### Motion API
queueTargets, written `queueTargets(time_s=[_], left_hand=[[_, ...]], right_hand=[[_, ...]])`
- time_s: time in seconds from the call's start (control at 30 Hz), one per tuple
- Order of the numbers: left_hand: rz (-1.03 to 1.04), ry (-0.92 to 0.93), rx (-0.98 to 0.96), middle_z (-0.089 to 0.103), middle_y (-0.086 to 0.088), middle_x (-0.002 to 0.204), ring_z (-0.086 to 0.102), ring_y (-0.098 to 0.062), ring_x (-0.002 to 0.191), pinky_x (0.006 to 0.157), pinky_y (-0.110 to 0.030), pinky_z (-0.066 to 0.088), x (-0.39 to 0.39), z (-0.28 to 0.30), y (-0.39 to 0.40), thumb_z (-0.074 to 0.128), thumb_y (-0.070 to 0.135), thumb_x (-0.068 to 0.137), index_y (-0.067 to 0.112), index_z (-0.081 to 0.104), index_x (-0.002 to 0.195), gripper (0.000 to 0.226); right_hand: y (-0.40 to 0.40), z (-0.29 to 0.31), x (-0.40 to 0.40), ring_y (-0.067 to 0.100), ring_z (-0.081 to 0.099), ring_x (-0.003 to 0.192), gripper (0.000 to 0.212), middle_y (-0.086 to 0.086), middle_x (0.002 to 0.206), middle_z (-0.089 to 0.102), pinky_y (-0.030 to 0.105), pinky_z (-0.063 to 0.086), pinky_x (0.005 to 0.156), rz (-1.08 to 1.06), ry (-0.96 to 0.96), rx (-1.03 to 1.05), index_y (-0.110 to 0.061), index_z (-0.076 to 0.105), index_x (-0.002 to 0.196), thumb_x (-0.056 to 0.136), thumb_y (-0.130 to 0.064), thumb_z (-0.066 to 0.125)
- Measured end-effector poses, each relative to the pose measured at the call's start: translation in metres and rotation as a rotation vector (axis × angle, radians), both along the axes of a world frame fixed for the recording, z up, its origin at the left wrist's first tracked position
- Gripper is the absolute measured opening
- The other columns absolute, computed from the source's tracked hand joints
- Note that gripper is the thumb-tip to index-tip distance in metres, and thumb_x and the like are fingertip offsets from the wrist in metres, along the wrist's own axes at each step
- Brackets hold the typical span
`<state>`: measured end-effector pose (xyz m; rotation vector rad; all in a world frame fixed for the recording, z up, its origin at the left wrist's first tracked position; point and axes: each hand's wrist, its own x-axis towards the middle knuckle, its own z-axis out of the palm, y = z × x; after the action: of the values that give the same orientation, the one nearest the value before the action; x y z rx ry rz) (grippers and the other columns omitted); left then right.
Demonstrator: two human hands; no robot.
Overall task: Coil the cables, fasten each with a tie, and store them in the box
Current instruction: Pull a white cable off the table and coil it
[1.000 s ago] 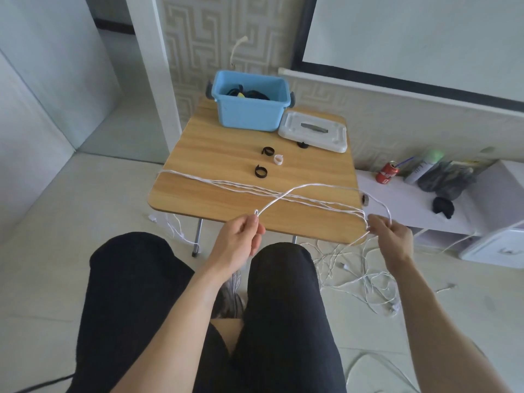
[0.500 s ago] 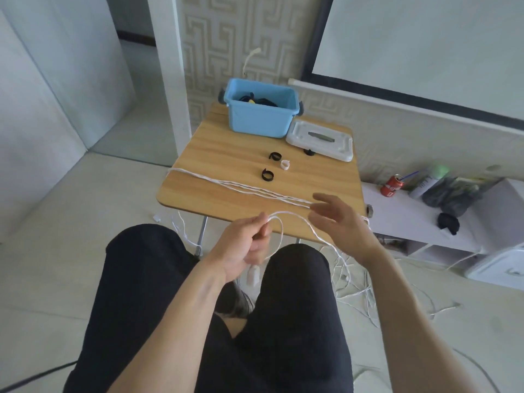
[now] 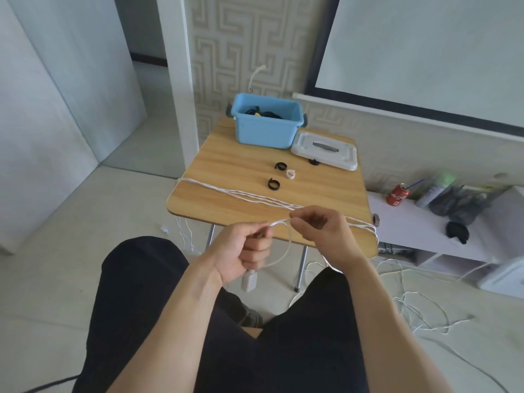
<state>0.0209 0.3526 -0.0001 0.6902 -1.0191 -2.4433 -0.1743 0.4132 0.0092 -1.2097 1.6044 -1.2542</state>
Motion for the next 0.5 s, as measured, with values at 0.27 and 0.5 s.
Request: queueTargets(time_s=[0.27, 0.5], left_hand=[[0.717, 0.281, 0.259, 0.026, 0.006, 0.065, 0.024, -0.012, 0.052, 0.058, -0.025, 0.028, 0.017, -0.009, -0.016, 0.033, 0.032, 0.109, 0.012, 0.056, 0.093, 0.035], [0.764, -0.101, -0.065, 0.031, 0.008, 0.063, 0.032, -0.01, 0.056, 0.074, -0.034, 0.047, 0.013, -0.03, -0.023, 0.037, 0.028, 0.109, 0.016, 0.053, 0.089, 0.028]], right_hand=[[0.016, -0.039, 0.007, 0.007, 0.048, 0.051, 0.02, -0.007, 0.069, 0.067, 0.02, 0.042, 0.053, 0.067, 0.357, 0.276, -0.025, 0.076, 0.088, 0.098, -0.036, 0.063], [0.03, -0.016, 0.054, 0.0, 0.059, 0.064, 0.02, -0.016, 0.076, 0.07, 0.015, 0.046, 0.062, 0.59, 0.523, 0.436, -0.025, 0.081, 0.099, 0.094, -0.039, 0.067]])
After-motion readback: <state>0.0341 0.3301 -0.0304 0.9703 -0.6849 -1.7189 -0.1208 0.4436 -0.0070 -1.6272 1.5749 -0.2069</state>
